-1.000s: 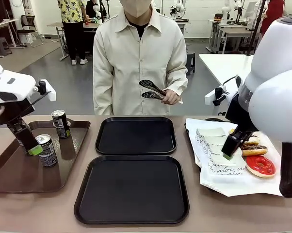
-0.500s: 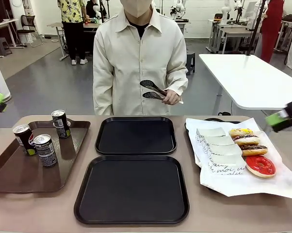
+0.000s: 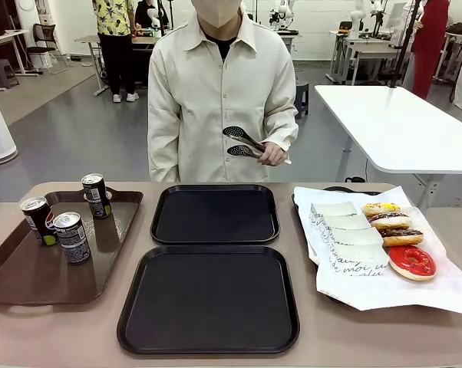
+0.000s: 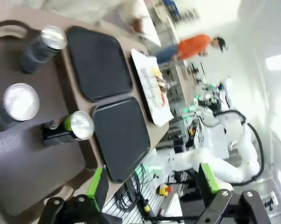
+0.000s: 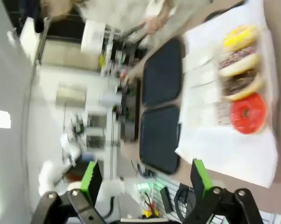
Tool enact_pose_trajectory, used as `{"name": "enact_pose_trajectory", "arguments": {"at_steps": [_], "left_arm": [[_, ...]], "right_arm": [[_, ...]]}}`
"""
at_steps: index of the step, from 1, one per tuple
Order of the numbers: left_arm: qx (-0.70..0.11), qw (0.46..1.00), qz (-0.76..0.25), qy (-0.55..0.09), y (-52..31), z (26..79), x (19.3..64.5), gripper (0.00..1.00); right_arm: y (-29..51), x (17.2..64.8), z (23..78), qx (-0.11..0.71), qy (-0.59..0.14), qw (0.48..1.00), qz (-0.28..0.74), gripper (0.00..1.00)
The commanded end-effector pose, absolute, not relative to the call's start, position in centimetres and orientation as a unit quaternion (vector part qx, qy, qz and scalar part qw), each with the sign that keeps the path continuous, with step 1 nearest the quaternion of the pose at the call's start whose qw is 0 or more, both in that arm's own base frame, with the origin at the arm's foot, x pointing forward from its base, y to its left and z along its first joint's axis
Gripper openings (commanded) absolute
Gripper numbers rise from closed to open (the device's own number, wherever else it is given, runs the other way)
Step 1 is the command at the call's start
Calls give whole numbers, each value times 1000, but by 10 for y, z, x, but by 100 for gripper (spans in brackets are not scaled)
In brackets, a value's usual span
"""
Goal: Set up donuts and drinks on trays.
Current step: Pick up one Pepsi coke and place it on the Flat Tray.
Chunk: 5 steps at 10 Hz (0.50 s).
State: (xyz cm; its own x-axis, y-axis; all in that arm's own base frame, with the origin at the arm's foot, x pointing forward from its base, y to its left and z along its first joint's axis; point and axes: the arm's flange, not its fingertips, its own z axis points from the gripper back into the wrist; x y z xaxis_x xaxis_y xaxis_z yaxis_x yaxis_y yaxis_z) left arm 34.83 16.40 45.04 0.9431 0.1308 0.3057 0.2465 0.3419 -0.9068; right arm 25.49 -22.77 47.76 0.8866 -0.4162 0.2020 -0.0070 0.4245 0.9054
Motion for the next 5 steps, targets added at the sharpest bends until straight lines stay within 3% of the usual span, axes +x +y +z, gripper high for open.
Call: {"name": "enact_pose_trajectory", "arguments": {"at_steps": [1,2,4,5], "left_arm": [[-551,815,1,-178,172,452,347,100],[-528,831,10,-177,173,452,345,100],[-503,843,28,-186,181,456,337,100],[-476,857,33,-193,179,460,332,100]], "right_arm": [[-236,251,481,493,-182,831,-183,100],[-249,239,480,487,-146,842,-181,100],[-268,216,483,471,-153,839,-227,100],[-271,212,481,411,-128,864,-259,100]]}}
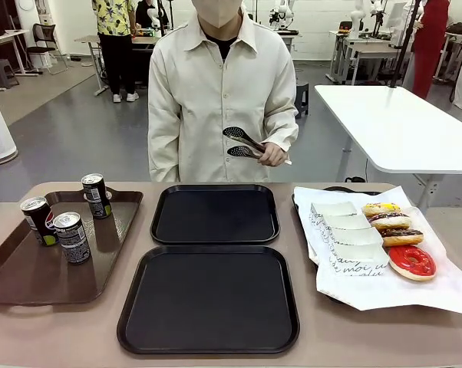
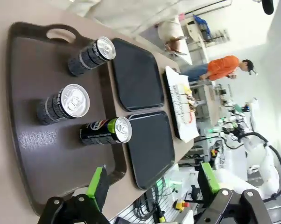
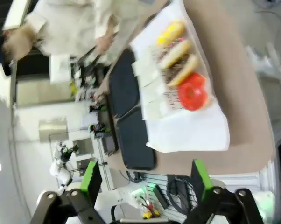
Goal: Set up donuts and drinks on trays.
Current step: Pick up one Pepsi coke and place it on the Flat Tray.
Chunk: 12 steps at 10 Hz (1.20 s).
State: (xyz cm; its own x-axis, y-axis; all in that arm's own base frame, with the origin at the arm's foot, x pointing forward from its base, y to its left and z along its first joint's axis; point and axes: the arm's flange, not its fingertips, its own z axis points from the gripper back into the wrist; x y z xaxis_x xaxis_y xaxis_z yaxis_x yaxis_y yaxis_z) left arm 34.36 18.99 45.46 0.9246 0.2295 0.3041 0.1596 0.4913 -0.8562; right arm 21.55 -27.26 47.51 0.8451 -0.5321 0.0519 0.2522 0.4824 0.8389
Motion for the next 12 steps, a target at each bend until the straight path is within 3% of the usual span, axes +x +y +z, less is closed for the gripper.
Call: {"name": "enact_pose_trajectory", "arguments": {"at_steps": [1,2,12], "left_arm": [[-439,875,29,-202,172,467,329,100],[-504,842,21,-193,190,455,344,100],[-504,842,21,-193,190,455,344,100]], "right_arm": [[-265,225,473,476,-166,837,-210,100],[-265,225,473,476,-166,837,-210,100],[-265,225,473,476,-166,837,-210,100]]}}
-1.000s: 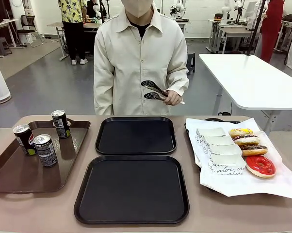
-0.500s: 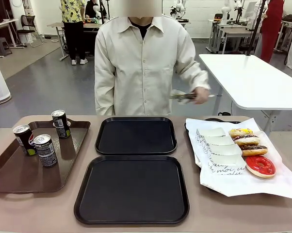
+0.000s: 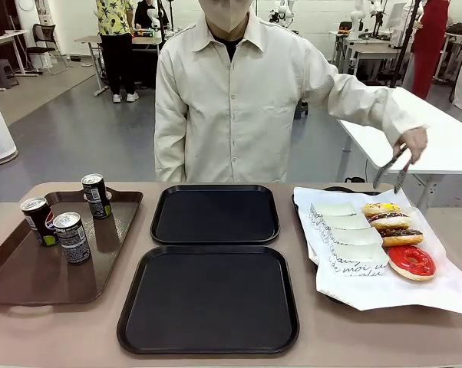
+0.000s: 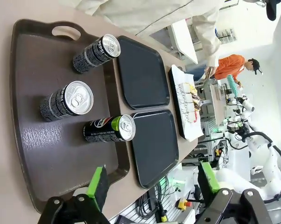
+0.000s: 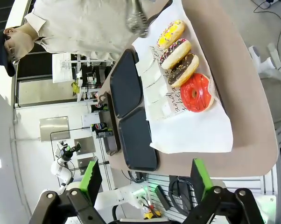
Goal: Set up donuts and drinks on trays.
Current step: Pick up one Pepsi coke and place it on the Flat Tray.
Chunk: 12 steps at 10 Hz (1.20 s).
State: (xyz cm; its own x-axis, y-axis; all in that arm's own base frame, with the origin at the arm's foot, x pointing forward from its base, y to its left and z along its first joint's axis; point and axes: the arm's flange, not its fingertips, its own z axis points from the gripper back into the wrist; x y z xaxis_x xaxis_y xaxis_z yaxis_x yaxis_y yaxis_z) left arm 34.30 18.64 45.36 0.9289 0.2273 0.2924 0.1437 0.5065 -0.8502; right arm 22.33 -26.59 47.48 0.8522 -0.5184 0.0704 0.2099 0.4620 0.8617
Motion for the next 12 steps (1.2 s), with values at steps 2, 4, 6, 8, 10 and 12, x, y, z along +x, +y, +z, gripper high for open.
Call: {"name": "enact_pose_trajectory", "arguments": {"at_steps": [2,4,6,8,10,12], "left_arm": [[-504,842,21,-193,190,455,344,100],[-504,842,21,-193,190,455,344,100],[-496,847,25,-187,186,454,343,100],[-430,886,20,-172,169,492,389,100],[-369,921,3,-125,129,512,414,100],[-297,953,-24,-61,89,519,436,100]], "right_arm": [[-265,225,473,476,-166,837,-210,100],[-265,225,473,476,-166,837,-210,100],[-265,225,473,476,-166,837,-210,100],[-265,225,473,476,-166,837,-210,100],[-265,225,473,476,-166,837,-210,100],[-265,225,473,476,-166,837,-210,100]]}}
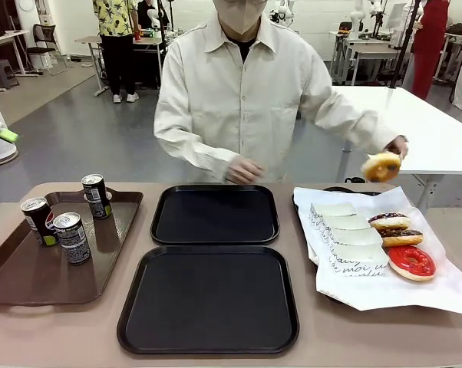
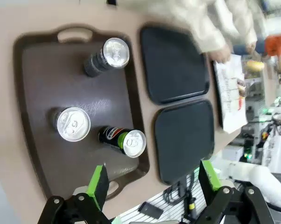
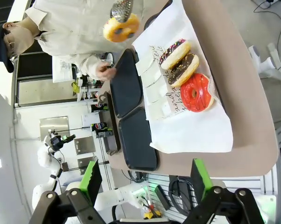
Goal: Set up donuts and drinks on trays.
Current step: Pick up one Pepsi coke and place it on the Flat Tray.
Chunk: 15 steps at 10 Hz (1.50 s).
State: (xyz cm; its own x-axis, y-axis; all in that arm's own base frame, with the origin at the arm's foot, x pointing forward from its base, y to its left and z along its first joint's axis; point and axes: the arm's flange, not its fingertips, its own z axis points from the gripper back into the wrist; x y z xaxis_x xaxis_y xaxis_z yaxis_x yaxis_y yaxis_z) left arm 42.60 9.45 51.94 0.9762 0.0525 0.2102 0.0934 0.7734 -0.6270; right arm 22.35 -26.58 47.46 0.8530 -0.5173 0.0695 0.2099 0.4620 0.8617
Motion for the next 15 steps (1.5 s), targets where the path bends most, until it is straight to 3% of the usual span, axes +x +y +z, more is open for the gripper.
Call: {"name": "enact_pose_trajectory", "arguments": {"at_steps": [1,3,5,6,7,12,15], "left_arm": [[-258,965,-41,-31,67,517,444,100],[-158,985,-71,3,15,505,453,100],[-118,989,-89,10,-19,505,442,100],[-84,992,-93,-24,-35,497,441,100],[-145,986,-86,13,-14,499,446,100],[-132,988,-80,10,-11,498,446,100],[-5,991,-64,-115,-37,473,417,100]], "right_arm": [[-265,225,473,476,-166,837,-210,100],[-265,225,473,476,-166,837,-210,100],[-265,225,473,476,-166,837,-210,100],[-265,225,473,476,-166,837,-210,100],[-265,225,473,476,-166,837,-210,100],[-265,225,473,476,-166,837,-210,100],[-265,225,473,476,-166,837,-210,100]]}}
